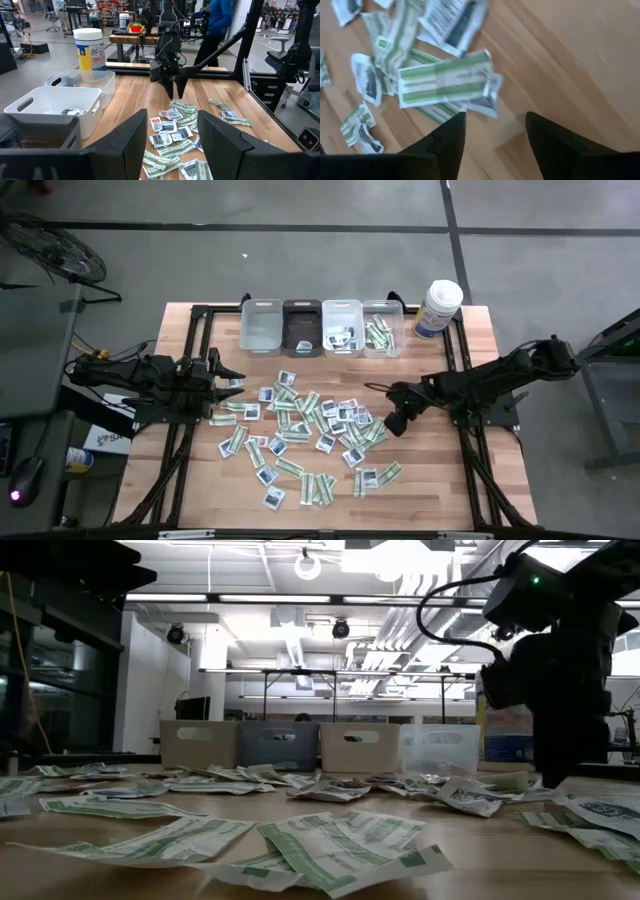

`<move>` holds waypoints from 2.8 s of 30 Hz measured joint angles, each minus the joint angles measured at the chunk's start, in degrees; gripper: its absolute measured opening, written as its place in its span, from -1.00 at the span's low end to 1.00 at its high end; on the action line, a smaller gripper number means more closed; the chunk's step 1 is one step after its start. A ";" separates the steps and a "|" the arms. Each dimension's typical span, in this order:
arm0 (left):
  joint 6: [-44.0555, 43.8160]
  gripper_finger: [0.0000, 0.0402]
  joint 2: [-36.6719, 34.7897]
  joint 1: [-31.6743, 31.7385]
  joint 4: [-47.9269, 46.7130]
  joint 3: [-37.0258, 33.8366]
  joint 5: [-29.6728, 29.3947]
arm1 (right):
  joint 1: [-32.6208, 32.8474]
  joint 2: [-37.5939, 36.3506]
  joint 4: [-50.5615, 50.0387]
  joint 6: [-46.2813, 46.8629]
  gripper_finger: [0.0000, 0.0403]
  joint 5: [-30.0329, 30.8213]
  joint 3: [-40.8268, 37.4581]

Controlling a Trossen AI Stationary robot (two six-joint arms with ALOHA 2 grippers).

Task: Pick & Place First Aid Supplies
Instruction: Put the orange ointment pack into the gray bin

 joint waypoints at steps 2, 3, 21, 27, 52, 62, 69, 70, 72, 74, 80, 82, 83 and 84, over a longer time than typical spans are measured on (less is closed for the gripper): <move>0.00 -0.15 -0.01 0.00 0.00 0.00 0.00 | 0.00 0.00 1.56 -2.35 -0.02 0.29 0.00; 0.02 -0.15 -0.01 0.00 0.00 0.00 0.00 | -0.02 0.00 1.79 -3.43 -0.02 0.28 0.00; 0.00 -0.14 -0.01 0.00 0.00 0.00 0.00 | -0.13 4.43 3.90 -10.77 -0.04 -4.57 0.14; 0.00 -0.15 0.00 -0.01 0.02 0.00 0.00 | -0.07 5.61 6.92 -11.04 -0.07 -5.62 0.13; 0.02 -0.15 -0.01 0.00 0.02 0.00 0.00 | -0.04 5.77 5.41 -6.63 -0.98 -2.08 0.00; 0.02 -0.15 0.01 -0.02 0.01 0.00 0.00 | 0.04 4.16 0.02 -1.05 -1.00 -1.85 1.92; 0.02 -0.15 -0.01 -0.02 0.00 0.00 0.00 | 0.26 -0.93 -11.61 -0.97 -1.00 1.56 6.78; 0.00 -0.15 -0.01 0.00 0.02 0.00 0.00 | 0.26 -1.70 -13.26 -0.97 -1.00 1.72 7.53; 0.00 -0.15 0.00 -0.01 0.00 0.00 0.00 | 0.42 -2.77 -17.19 -1.08 -1.00 2.00 9.07; 0.00 -0.15 0.01 0.00 0.00 0.00 0.00 | 1.05 -3.62 -21.49 -1.56 -1.00 3.64 10.80; 0.02 -0.15 0.01 -0.02 0.00 0.00 0.00 | 2.18 -4.94 -29.82 -2.01 -1.00 5.29 16.04; 0.00 -0.15 -0.01 0.00 0.00 0.00 0.00 | 2.25 -5.03 -30.63 -2.72 -1.00 6.11 18.03; 0.01 -0.15 0.01 -0.01 0.00 0.00 0.00 | 2.23 -5.03 -30.97 -3.06 -1.00 6.45 18.90; 0.01 -0.15 0.00 -0.02 0.00 0.00 0.00 | 2.23 -5.03 -31.24 -3.36 -1.00 6.85 19.58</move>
